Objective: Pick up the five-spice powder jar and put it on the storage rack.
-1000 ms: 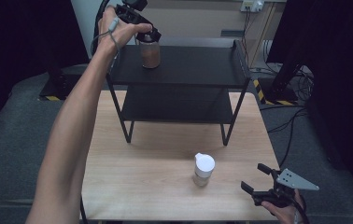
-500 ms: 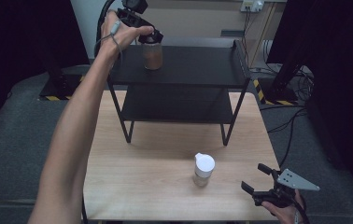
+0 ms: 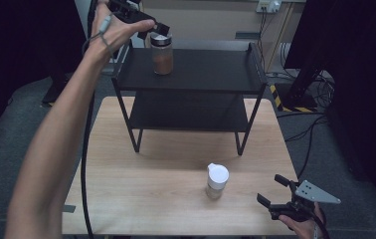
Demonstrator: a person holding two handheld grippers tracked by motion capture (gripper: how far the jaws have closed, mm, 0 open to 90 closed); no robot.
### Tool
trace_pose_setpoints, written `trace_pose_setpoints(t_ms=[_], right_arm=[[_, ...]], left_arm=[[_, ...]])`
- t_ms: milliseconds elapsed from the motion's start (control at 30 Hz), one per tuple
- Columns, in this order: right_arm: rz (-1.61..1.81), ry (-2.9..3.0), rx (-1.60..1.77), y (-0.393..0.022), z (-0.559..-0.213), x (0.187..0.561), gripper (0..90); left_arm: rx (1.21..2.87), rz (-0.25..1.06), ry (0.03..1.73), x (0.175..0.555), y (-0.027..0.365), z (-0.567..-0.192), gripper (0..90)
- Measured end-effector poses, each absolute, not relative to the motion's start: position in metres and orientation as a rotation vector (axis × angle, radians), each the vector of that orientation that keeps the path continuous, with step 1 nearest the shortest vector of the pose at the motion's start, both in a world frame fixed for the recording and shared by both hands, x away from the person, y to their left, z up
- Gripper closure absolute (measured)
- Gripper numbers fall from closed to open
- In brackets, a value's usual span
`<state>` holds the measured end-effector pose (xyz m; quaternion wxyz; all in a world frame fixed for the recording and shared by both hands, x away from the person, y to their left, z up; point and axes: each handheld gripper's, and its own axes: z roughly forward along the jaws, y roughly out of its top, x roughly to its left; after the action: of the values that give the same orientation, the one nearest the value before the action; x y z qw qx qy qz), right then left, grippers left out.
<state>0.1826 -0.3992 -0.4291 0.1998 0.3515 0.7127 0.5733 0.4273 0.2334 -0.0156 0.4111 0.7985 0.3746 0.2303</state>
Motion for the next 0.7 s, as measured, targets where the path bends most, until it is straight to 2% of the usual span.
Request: trace_pose_setpoints(t_ms=[167,367,700], right_arm=[[1.602,1.998,0.977,-0.397,-0.428,0.183,2.0],[1.598,2.002,0.978,-0.396,-0.428,0.183,2.0],[1.588,2.009,0.973,-0.392,-0.426,0.183,2.0]], left_arm=[[1.941,0.598,0.853,0.388,0.262,-0.016,3.8],[1.941,0.666,0.789,0.354,0.274,-0.024,4.4],[1.868,0.63,0.679,0.305,0.312,-0.058,3.7]])
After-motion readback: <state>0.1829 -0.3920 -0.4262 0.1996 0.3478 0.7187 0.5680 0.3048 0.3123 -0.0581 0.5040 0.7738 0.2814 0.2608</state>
